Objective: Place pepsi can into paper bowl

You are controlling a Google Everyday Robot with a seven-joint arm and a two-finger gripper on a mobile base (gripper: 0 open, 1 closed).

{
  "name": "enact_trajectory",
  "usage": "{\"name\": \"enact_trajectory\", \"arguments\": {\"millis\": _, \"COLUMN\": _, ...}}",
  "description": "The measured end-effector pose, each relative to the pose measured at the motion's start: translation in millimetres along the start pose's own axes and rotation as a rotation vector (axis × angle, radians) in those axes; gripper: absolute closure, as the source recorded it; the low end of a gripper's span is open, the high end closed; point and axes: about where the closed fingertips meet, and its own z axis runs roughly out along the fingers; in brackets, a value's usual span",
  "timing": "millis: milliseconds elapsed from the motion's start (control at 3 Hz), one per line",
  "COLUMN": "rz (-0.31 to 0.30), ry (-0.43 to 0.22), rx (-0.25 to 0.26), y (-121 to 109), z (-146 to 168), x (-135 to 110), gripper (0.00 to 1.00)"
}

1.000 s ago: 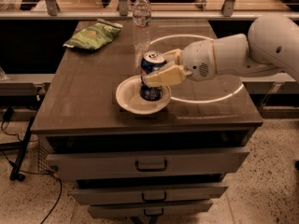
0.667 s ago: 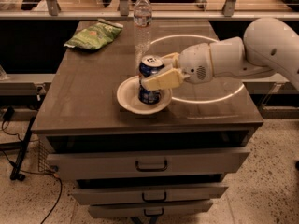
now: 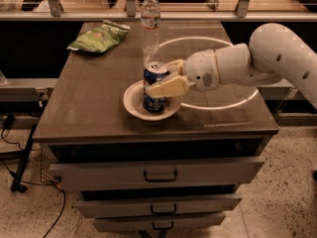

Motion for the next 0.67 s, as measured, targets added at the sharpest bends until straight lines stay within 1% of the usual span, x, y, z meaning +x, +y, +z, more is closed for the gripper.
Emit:
{"name": "enact_trajectory", "arguments": {"millis": 333, "rz": -0.003, "ry": 0.002, "rx": 0.005, "y": -5.0, "z": -1.6, "x": 0.8, "gripper": 0.01}}
{"name": "enact_trajectory", "arguments": {"millis": 667, "rz": -0.002, "ry": 0.002, "rx": 0.007, "y": -6.0, "z": -2.4, "x": 0.9, "gripper": 0.0}}
